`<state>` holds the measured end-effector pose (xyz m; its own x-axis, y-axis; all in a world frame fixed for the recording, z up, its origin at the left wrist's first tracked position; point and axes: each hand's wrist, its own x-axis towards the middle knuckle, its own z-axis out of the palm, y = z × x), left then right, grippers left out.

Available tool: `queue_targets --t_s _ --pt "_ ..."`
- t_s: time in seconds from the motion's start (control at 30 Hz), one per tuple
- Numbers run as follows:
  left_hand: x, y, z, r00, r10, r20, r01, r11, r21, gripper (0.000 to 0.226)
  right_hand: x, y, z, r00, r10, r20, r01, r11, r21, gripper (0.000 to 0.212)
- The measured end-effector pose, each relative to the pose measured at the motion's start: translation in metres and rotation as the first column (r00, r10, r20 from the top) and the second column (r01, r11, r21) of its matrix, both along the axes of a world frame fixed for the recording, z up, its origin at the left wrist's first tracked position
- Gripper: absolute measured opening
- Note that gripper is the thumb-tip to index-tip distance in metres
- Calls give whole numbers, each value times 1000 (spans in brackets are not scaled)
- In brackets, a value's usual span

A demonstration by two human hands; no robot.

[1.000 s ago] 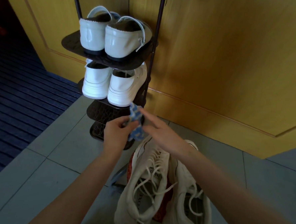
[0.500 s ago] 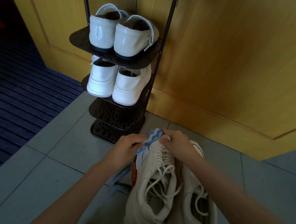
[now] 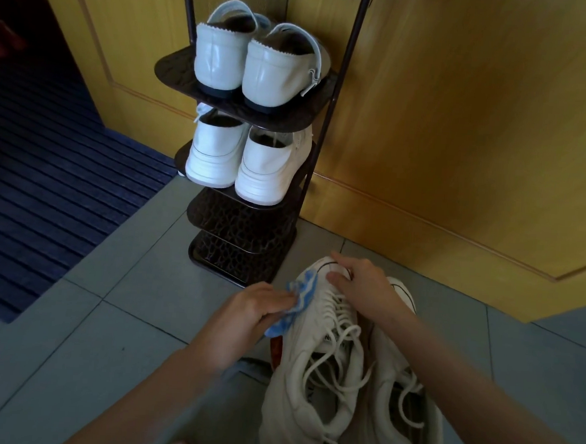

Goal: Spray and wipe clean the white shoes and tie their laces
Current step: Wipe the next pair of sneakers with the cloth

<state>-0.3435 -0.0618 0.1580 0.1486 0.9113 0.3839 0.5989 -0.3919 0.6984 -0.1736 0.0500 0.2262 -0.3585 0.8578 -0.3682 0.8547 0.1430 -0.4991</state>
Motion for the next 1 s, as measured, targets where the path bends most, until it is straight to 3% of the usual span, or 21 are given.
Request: queue_targets --t_s 0.2,0.33,0.47,0.53,0.7,0.87,1.0 --pt "19 36 0 982 189 -27 -189 982 27 13 2 1 -4 1000 19 -12 -19 1000 23 46" --pt "24 58 3 951 300 70 -300 954 -16 9 3 4 -5 999 35 -2 -35 999 24 44" --pt "27 81 1 854 491 170 -452 863 -224 17 3 2 -8 999 -8 -38 9 1000 5 38" --pt "25 83 0 835 514 198 -447 842 -303 21 4 1 -10 999 -9 -42 10 1000 17 41" --pt "16 54 -14 955 191 229 -156 974 -165 30 4 -2 -10 997 -12 -79 14 999 31 38" --pt "-4 33 -12 993 -115 30 119 936 -332 42 5 -5 -7 996 -23 -83 25 999 24 47" --pt "-11 25 -6 983 -165 -85 147 972 -181 41 3 -6 -7 995 -21 -94 24 999 33 48"
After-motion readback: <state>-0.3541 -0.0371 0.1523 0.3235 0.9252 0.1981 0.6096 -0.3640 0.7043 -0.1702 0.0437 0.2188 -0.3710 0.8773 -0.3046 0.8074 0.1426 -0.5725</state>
